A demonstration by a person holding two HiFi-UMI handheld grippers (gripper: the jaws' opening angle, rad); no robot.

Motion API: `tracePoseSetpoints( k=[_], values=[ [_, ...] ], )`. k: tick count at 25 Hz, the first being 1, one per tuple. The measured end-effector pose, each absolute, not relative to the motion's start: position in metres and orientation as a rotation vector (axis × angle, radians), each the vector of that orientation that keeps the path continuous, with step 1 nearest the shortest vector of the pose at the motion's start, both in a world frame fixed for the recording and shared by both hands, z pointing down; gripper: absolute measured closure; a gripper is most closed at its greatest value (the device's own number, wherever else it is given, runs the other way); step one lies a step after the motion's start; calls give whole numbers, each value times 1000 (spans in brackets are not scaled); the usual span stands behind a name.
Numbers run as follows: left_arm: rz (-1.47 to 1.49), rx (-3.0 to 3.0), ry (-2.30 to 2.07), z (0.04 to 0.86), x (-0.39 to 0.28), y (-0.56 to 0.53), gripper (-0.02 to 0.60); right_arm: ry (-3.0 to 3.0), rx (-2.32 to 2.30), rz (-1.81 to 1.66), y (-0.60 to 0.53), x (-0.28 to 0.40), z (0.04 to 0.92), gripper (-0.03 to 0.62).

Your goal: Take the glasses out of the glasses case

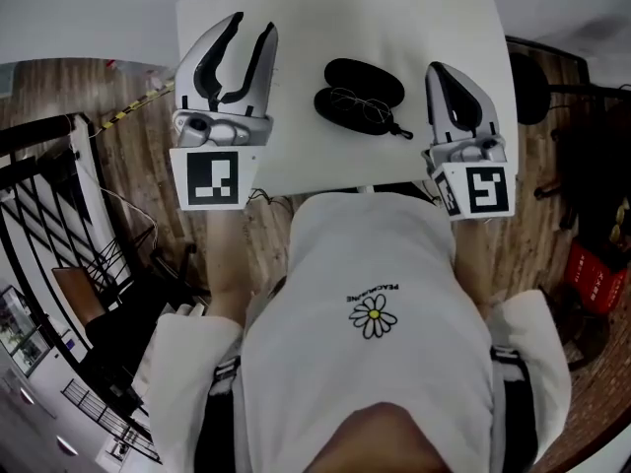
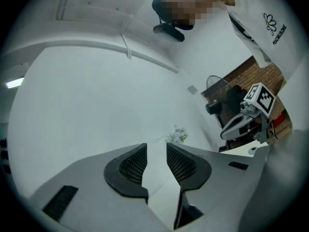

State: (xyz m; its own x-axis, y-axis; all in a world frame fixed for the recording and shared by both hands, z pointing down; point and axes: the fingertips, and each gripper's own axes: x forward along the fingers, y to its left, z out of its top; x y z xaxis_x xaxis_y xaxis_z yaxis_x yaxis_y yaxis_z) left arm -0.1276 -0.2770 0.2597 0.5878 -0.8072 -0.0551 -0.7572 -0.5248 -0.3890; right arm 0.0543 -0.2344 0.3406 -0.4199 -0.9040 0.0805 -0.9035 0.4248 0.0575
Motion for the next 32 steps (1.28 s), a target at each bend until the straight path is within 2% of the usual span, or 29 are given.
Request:
tracePoseSetpoints(
  k=[17, 32],
  values=[
    [-591, -2592, 433, 332, -21, -234, 321, -2483, 1675, -14, -219, 81, 352, 585],
    [-1081, -2437, -297, 495, -15, -207, 223, -2424, 1717, 40, -213, 92, 370, 585]
  ],
)
